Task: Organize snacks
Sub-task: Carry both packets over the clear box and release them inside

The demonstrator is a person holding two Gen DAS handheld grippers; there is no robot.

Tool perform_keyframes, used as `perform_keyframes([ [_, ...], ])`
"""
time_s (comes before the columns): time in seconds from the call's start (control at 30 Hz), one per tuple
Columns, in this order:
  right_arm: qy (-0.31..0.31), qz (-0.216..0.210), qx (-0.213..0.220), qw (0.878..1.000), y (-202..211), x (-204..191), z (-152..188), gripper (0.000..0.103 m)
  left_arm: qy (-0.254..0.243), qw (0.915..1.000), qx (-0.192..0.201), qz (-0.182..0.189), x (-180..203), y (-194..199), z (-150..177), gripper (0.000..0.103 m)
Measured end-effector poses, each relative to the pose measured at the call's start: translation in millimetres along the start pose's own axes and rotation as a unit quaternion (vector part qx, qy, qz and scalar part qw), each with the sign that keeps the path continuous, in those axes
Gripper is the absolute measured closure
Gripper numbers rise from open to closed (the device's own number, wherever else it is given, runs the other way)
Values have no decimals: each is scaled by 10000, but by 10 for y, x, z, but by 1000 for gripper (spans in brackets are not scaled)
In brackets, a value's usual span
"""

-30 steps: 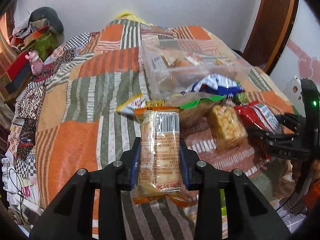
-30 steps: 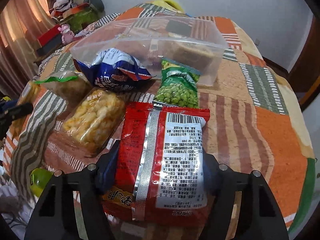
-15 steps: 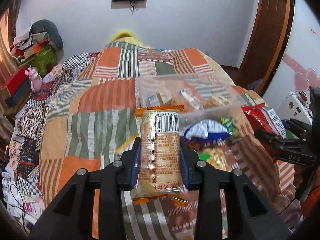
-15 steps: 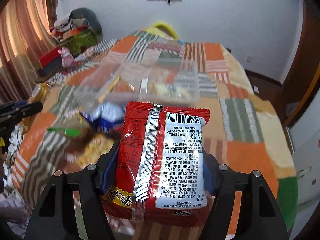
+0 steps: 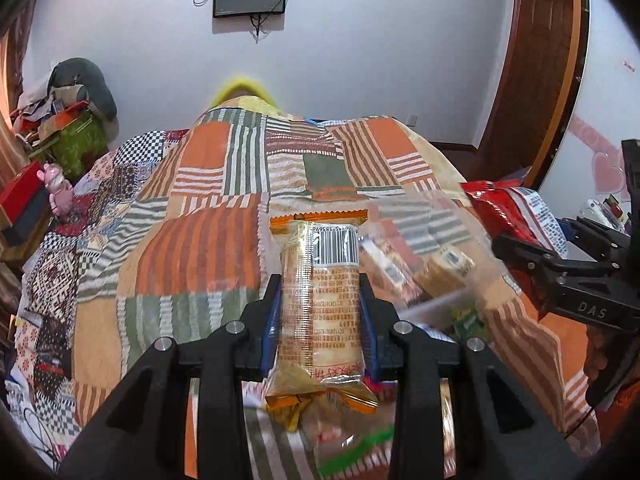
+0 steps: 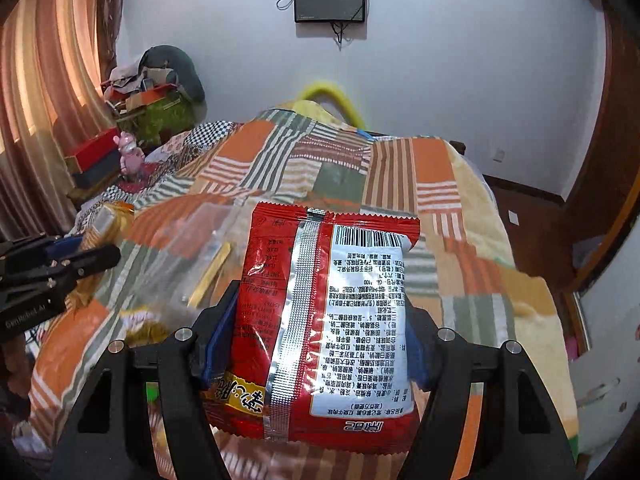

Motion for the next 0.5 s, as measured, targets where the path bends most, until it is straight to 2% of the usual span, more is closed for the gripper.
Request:
perform_keyframes([
  [0.23, 30, -128, -170, 9998, -425, -152, -152, 37, 72, 9998, -182, 67, -83, -416, -166, 69],
  [0.5, 230, -221, -535, 9981, -774, -295, -63, 37, 157, 9983, -542, 164, -156, -832, -158, 69],
])
Point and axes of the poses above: each gripper's, at about its wrist camera, not at the fingertips, and y roughly against the way its jaws point, x to its right, z to its underside, the point moved 9 cm from there along -y, roughly the way its jaws point, and after that the axes turned 8 degrees about z, right-handed, at the moved point
